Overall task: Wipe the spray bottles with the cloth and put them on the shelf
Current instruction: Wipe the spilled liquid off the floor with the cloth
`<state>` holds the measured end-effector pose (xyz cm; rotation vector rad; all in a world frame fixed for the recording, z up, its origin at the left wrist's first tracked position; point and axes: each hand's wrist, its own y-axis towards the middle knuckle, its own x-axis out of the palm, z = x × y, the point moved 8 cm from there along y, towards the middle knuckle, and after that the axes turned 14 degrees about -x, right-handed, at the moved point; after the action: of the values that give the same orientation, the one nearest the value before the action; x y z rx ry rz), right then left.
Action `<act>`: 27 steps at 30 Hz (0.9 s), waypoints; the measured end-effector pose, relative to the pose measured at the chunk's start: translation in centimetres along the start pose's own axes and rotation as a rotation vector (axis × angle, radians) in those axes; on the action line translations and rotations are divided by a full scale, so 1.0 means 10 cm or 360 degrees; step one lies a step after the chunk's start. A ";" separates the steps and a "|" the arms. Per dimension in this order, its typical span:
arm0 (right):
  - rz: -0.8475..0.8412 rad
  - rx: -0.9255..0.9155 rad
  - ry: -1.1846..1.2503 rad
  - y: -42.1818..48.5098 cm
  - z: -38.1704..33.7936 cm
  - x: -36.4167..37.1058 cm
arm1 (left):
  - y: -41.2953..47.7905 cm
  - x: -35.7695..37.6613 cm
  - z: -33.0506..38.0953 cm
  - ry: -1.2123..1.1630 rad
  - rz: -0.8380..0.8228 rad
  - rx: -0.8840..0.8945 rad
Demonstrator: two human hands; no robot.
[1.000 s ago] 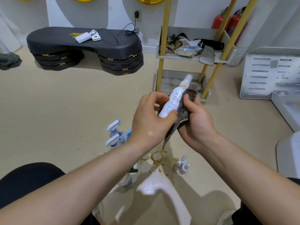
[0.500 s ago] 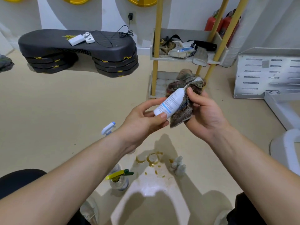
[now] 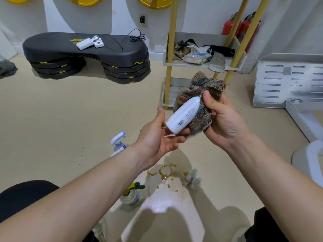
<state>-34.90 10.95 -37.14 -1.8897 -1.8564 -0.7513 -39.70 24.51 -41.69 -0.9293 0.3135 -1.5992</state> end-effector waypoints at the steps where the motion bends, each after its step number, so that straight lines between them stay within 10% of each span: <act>1: 0.0071 -0.0008 -0.0011 0.01 0.00 -0.05 | -0.02 0.02 0.03 -0.0050 -0.0035 0.0062; 6: 0.0163 0.0015 0.0032 0.06 0.00 -0.14 | -0.01 0.00 0.09 -0.0072 0.0063 0.0271; 15: -0.0026 -0.0012 0.0007 0.03 0.00 0.06 | 0.03 0.07 -0.09 0.0126 0.0145 -0.0199; 22: 0.0332 0.0011 -0.0111 0.06 0.05 -0.19 | 0.05 0.12 0.02 0.0063 0.0151 0.0246; 27: 0.0165 0.0046 -0.0103 0.05 0.02 -0.07 | 0.04 0.09 -0.06 0.0072 0.0083 -0.0173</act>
<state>-34.41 10.46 -37.71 -1.9963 -1.7813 -0.6332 -39.78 23.45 -41.99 -0.9611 0.4566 -1.5695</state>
